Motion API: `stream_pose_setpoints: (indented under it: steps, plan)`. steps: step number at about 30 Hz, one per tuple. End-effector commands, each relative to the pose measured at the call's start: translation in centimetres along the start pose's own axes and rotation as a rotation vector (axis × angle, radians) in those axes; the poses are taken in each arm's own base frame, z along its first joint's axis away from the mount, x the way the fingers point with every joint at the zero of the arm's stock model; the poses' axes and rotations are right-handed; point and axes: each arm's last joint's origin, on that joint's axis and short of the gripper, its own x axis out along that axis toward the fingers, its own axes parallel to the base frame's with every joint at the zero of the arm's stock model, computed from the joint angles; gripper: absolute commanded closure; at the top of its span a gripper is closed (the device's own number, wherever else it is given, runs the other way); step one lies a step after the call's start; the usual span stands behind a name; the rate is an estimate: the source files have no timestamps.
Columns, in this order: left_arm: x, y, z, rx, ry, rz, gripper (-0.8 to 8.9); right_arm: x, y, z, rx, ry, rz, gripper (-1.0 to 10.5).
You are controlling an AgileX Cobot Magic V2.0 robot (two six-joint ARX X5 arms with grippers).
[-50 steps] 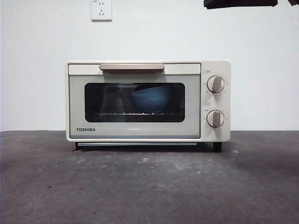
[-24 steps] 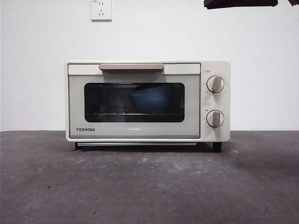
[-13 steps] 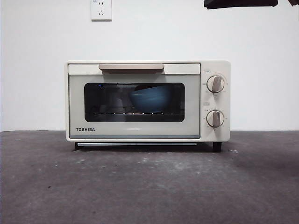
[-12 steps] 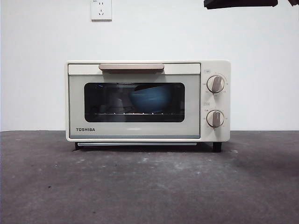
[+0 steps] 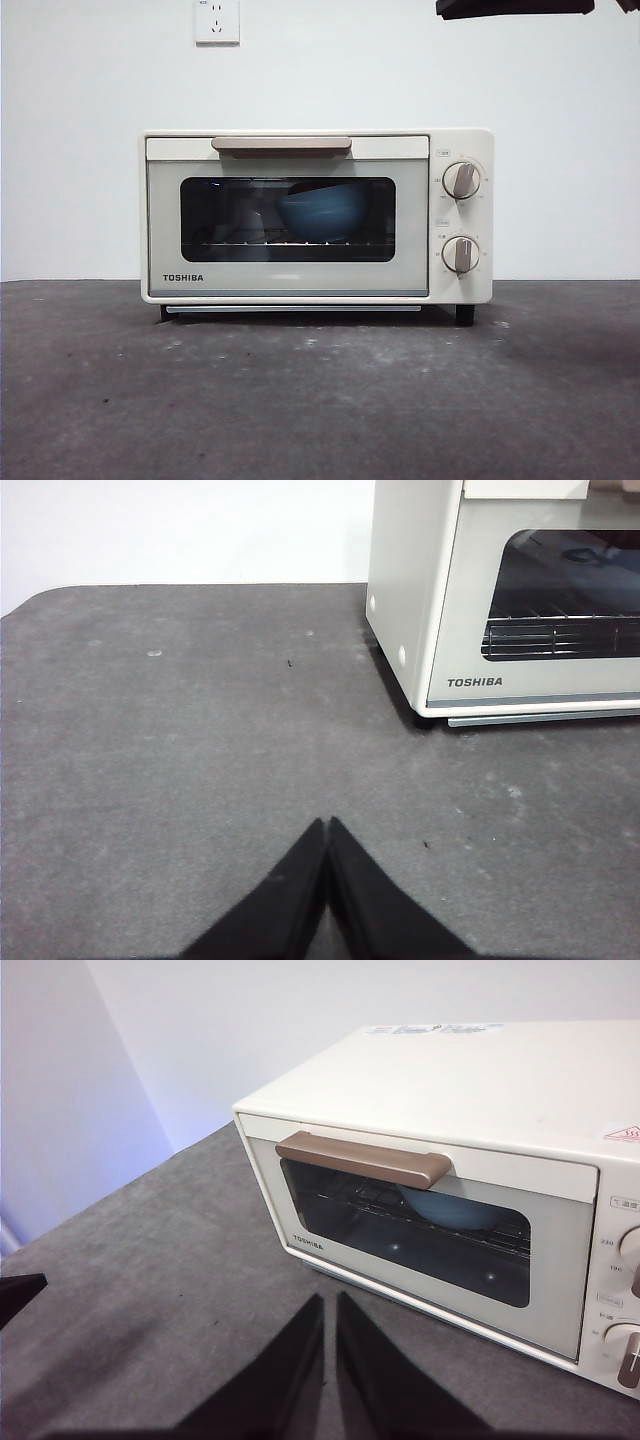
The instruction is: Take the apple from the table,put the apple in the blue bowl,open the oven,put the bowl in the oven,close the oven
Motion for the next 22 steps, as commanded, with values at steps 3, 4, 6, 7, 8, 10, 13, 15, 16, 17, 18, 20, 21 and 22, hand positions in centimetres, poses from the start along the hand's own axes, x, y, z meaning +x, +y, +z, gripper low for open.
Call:
stream_pose_setpoints:
  steps: [3, 4, 6, 7, 8, 10, 13, 15, 16, 17, 18, 20, 21, 22]
  plan:
    - [0.2, 0.0, -0.8, -0.007, 0.025, 0.005, 8.06, 0.0, 0.2, 0.2, -0.004, -0.011, 0.008, 9.4]
    - [0.2, 0.0, -0.8, -0.007, 0.025, 0.005, 8.06, -0.1, 0.2, 0.2, -0.010, -0.017, 0.006, 9.4]
    - [0.2, 0.0, -0.8, -0.007, 0.025, 0.005, 8.06, -0.6, 0.0, 0.6, -0.035, -0.052, -0.034, 9.4]
    - [0.2, 0.0, -0.8, -0.007, 0.025, 0.005, 8.06, -1.1, -0.2, 0.9, -0.048, -0.077, -0.062, 9.4]
    - [0.2, 0.0, -0.8, -0.007, 0.025, 0.005, 8.06, -1.5, -0.5, 1.2, -0.066, -0.101, -0.089, 9.4]
    - [0.2, 0.0, -0.8, -0.007, 0.024, 0.005, 8.06, -2.3, -1.0, 1.6, -0.111, -0.126, -0.130, 9.4]
    - [0.2, 0.0, -0.8, -0.007, 0.025, 0.005, 8.06, -4.0, -2.1, 2.0, -0.141, -0.142, -0.219, 9.4]
    - [0.2, 0.0, -0.8, -0.007, 0.025, 0.005, 8.06, -5.3, -2.9, 2.0, -0.143, -0.149, -0.297, 9.4]
    - [0.2, 0.0, -0.8, -0.007, 0.025, 0.005, 8.06, -6.0, -3.2, 1.9, -0.145, -0.156, -0.332, 9.4]
    - [0.2, 0.0, -0.8, -0.007, 0.025, 0.005, 8.06, -6.7, -3.6, 1.8, -0.157, -0.175, -0.373, 9.4]
    - [0.2, 0.0, -0.8, -0.007, 0.025, 0.005, 8.06, -7.3, -3.8, 1.7, -0.166, -0.193, -0.407, 9.4]
    - [0.2, 0.0, -0.8, -0.007, 0.025, 0.005, 8.06, -8.4, -4.4, 1.1, -0.194, -0.235, -0.476, 9.4]
    - [0.2, 0.0, -0.8, -0.007, 0.025, 0.005, 8.06, -8.7, -4.6, 0.8, -0.204, -0.252, -0.501, 9.4]
    - [0.2, 0.0, -0.8, -0.007, 0.025, 0.005, 8.06, -9.0, -4.8, 0.3, -0.212, -0.269, -0.526, 9.4]
